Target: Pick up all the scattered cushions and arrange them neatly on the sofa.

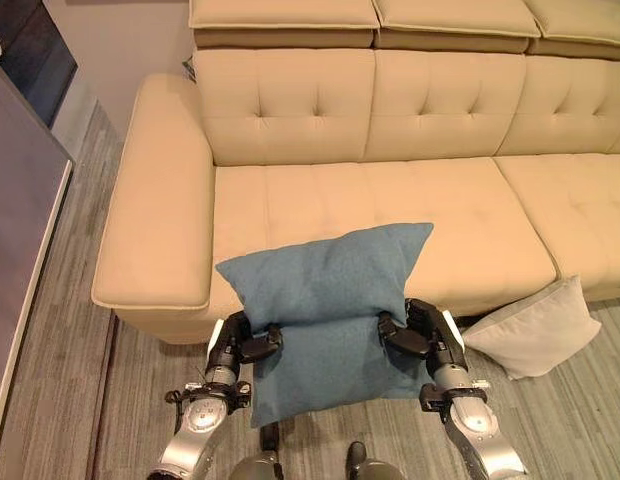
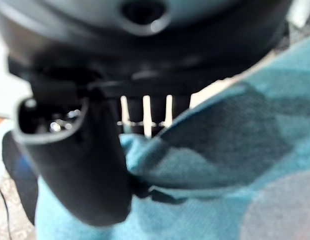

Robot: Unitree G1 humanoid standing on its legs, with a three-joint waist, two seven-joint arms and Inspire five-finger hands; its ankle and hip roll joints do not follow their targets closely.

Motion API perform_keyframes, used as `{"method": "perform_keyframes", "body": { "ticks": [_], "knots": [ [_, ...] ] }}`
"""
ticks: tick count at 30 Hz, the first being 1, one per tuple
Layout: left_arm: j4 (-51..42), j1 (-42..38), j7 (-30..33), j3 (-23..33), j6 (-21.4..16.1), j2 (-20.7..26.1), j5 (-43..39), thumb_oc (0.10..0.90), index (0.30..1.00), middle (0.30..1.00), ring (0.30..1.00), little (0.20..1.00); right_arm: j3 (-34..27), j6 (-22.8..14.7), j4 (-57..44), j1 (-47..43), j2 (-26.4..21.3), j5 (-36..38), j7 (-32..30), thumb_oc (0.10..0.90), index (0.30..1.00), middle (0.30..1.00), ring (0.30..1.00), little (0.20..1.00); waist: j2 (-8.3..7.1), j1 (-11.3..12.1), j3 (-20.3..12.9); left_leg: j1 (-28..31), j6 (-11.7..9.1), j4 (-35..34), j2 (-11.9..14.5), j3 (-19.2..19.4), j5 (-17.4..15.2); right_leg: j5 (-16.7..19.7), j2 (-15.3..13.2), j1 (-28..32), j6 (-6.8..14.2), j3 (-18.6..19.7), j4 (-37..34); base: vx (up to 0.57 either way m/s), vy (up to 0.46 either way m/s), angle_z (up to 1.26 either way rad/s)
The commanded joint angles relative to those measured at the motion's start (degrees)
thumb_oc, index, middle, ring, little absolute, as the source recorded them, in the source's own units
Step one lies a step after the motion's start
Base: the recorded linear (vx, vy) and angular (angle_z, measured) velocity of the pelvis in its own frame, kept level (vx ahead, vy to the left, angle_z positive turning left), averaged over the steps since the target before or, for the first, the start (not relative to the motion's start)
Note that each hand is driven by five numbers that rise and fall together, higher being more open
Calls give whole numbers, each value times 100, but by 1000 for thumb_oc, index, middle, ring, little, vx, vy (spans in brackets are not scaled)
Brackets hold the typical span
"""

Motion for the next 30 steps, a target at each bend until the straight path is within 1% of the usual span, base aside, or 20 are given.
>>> {"method": "perform_keyframes", "body": {
  "ticks": [1,3,4,5,8,9,10,11,12,13,14,15,16,17,20,22,25,26,28,30],
  "knots": [
    [-956,-249,-223,-30,-536,-133,440,400,300,300,300,300,-117,-791,-1123,-734,73,14,213,400,300,300,300,300,228,121,-269,260,-42,282,247,-113,-750,355,419,120,117,-133,196,185,113,-6],
    [-956,-265,-234,-11,-539,-157,459,400,300,300,300,300,-141,-783,-1138,-776,61,15,207,400,300,300,300,300,239,100,-293,424,-48,146,189,-141,-807,160,403,29,8,-211,-231,179,27,-17],
    [-956,-264,-234,-11,-539,-159,459,400,300,300,300,300,-140,-783,-1138,-776,59,14,206,400,300,300,300,300,245,94,-287,440,-52,137,195,-147,-810,153,409,47,4,-220,-239,131,-21,-19],
    [-967,-264,-254,0,-538,-165,446,400,300,300,300,300,-143,-777,-1137,-787,49,22,202,400,300,300,300,300,241,71,-290,478,-59,117,166,-174,-833,136,429,11,-32,-217,-506,122,-46,-5],
    [-980,-269,-286,48,-529,-225,383,400,300,300,300,300,-146,-762,-1170,-795,-3,21,202,400,300,300,300,300,188,-41,-265,676,-94,79,58,-251,-951,353,506,-268,-56,-46,-1403,202,-93,2],
    [-964,-262,-334,45,-547,-245,372,400,300,300,300,300,-159,-748,-1183,-734,-17,14,214,400,300,300,300,300,160,-62,-275,741,-124,101,10,-305,-1026,376,542,-128,-59,11,-1745,202,-115,-1],
    [-937,-249,-345,44,-562,-290,395,400,300,300,300,300,-186,-769,-1199,-691,-34,-32,201,400,300,300,300,300,138,-72,-291,767,-150,121,-17,-314,-1066,423,573,-32,-54,36,-1888,192,-134,2],
    [-917,-251,-368,32,-568,-333,395,400,300,300,300,300,-203,-760,-1205,-634,-69,-76,212,400,300,300,300,300,121,-82,-329,758,-206,178,-27,-311,-1119,407,637,104,-101,54,-1965,152,-134,21],
    [-911,-247,-378,21,-569,-377,370,400,300,300,300,300,-261,-756,-1199,-545,-102,-107,198,400,300,300,300,300,98,-96,-339,715,-302,319,-17,-310,-1130,390,683,192,-154,63,-2005,155,-227,74],
    [-904,-279,-439,-44,-574,-457,281,400,300,300,300,300,-382,-757,-1197,-416,-218,-154,159,400,300,300,300,300,44,-143,-307,355,-543,1096,109,-292,-1003,342,693,416,-265,-65,-2142,87,-279,148],
    [-877,-373,-445,-108,-565,-519,201,400,300,300,300,300,-458,-762,-1200,-402,-306,-92,108,400,300,300,300,300,9,-185,-214,-244,-685,1987,301,-252,-766,265,701,531,-429,-204,-2163,53,-271,144],
    [-862,-399,-444,-116,-556,-532,196,400,300,300,300,300,-459,-749,-1185,-407,-324,-63,103,400,300,300,300,300,10,-204,-207,-418,-686,2236,381,-207,-738,222,728,551,-490,-274,-2173,-7,-142,113],
    [-861,-402,-444,-116,-556,-533,196,400,300,300,300,300,-459,-750,-1183,-410,-324,-62,104,400,300,300,300,300,22,-213,-216,-454,-689,2277,392,-221,-754,222,738,538,-494,-286,-2172,35,-81,41],
    [-835,-400,-458,-110,-538,-548,188,400,300,300,300,300,-476,-717,-1165,-398,-344,-29,109,400,300,300,300,300,17,-216,-217,-534,-655,2337,480,-125,-758,164,757,609,-534,-346,-2208,76,-59,21],
    [-788,-340,-494,-104,-481,-553,200,400,300,300,300,300,-510,-704,-1176,-327,-350,-22,127,400,300,300,300,300,-22,-186,-281,-569,-553,1880,523,-17,-928,88,785,769,-538,-403,-2321,150,-32,5],
    [-786,-331,-495,-108,-440,-538,241,400,300,300,300,300,-543,-702,-1156,-293,-349,-21,113,400,300,300,300,300,-49,-157,-309,-701,-545,1475,539,-39,-790,63,825,886,-503,-381,-2411,162,25,23],
    [-807,-317,-476,-87,-402,-507,253,400,300,300,300,300,-558,-695,-1109,-316,-322,-29,26,400,300,300,300,300,-46,-79,-273,-954,-631,963,645,27,-264,-50,918,1094,-499,-351,-2504,145,46,17],
    [-829,-290,-477,-58,-426,-513,218,400,300,300,300,300,-574,-681,-1113,-307,-305,-16,20,400,300,300,300,300,-31,-76,-288,-928,-627,858,688,119,-236,-97,946,1140,-503,-358,-2512,163,94,-4],
    [-854,-251,-478,-53,-412,-501,221,400,300,300,300,300,-566,-678,-1149,-294,-288,-37,27,400,300,300,300,300,-27,-58,-299,-866,-608,789,676,152,-226,-109,963,1175,-486,-337,-2494,149,106,-24],
    [-902,-151,-493,-41,-400,-455,215,400,300,300,300,300,-528,-648,-1166,-272,-222,-76,57,400,300,300,300,300,-45,-34,-355,-711,-565,683,569,81,-303,-165,912,1228,-444,-257,-2425,173,135,-45]
  ]
}}
